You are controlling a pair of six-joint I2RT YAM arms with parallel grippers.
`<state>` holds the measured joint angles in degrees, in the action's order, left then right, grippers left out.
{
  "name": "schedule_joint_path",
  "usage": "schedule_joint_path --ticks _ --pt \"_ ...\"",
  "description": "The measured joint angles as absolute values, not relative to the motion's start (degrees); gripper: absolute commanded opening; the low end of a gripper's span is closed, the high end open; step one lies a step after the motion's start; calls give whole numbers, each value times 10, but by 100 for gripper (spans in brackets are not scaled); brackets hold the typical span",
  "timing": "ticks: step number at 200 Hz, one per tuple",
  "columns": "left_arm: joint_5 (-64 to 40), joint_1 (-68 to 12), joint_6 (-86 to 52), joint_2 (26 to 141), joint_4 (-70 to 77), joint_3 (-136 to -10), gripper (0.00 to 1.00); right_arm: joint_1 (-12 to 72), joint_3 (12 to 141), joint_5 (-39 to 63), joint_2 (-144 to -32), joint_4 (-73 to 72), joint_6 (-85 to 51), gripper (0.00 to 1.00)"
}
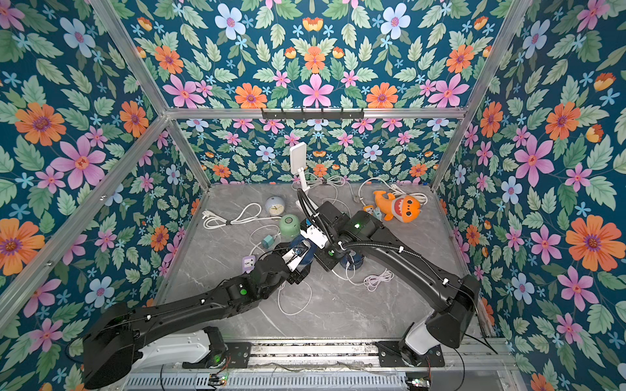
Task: Charge the cordless meat grinders
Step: Insert the charging cable into the cordless meat grinder.
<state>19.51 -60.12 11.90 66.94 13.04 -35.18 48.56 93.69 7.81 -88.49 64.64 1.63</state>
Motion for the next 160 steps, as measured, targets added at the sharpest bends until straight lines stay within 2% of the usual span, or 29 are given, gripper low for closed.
schedule_joint_path --ticks 160 --pt "224 -634 87 694 145 -349 54 474 986 88 -918 726 34 0"
